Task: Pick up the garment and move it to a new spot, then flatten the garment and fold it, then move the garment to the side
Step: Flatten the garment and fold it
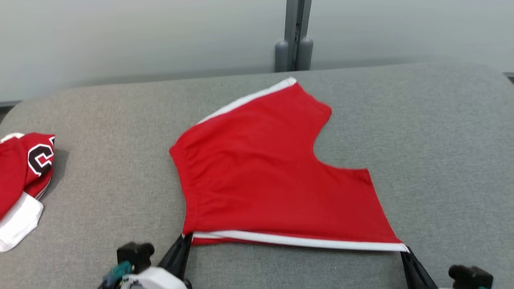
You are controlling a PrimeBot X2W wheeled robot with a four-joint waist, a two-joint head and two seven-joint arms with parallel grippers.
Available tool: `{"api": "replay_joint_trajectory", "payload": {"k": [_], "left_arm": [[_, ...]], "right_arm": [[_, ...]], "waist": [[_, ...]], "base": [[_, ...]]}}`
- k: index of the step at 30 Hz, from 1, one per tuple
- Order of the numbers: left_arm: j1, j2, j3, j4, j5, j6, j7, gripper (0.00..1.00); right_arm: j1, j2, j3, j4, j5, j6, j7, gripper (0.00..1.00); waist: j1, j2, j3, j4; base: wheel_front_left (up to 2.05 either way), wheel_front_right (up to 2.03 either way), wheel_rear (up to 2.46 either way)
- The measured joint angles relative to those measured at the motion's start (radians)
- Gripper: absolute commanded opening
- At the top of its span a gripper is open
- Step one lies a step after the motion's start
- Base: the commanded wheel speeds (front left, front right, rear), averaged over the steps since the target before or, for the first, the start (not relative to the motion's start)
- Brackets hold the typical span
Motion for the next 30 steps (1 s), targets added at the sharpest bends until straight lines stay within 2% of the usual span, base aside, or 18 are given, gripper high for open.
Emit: {"api": "replay_joint_trajectory", "payload": {"k": [3, 11, 16, 19, 23, 30], "left_arm": [[0.061, 0.009, 0.001, -0.067, -0.004, 0.025, 0.012, 0.00], [0.307, 0.075, 0.013, -0.374, -0.035, 0.148, 0.116, 0.00], [0.362, 0.112, 0.021, -0.510, -0.039, 0.195, 0.170, 0.00], [0.360, 0.128, 0.028, -0.553, -0.035, 0.211, 0.183, 0.00], [0.326, 0.152, 0.032, -0.574, -0.023, 0.211, 0.198, 0.00], [0.173, 0.167, 0.043, -0.596, -0.003, 0.188, 0.210, 0.00]], "right_arm": [[0.060, 0.006, -0.020, -0.074, -0.018, 0.000, 0.019, 0.00], [0.279, 0.019, -0.072, -0.345, -0.085, 0.000, 0.180, 0.00], [0.327, 0.021, -0.108, -0.433, -0.104, 0.000, 0.233, 0.00], [0.303, 0.021, -0.096, -0.450, -0.094, 0.000, 0.240, 0.00], [0.190, 0.017, -0.081, -0.438, -0.107, 0.000, 0.245, 0.00], [-0.084, -0.068, -0.017, -0.356, -0.099, -0.002, 0.198, 0.00]], "waist": [[0.0000, 0.0000, -0.021, -0.003], [0.0000, 0.0000, -0.064, -0.023], [0.0000, 0.0000, -0.059, -0.025], [0.0000, 0.0000, -0.045, -0.023], [0.0000, 0.0000, -0.014, -0.024], [0.0000, 0.0000, 0.072, 0.007]], "base": [[0.00, 0.00, 0.00], [0.00, 0.00, 0.00], [0.00, 0.00, 0.00], [0.00, 0.00, 0.00], [0.00, 0.00, 0.00], [0.00, 0.00, 0.00]]}}
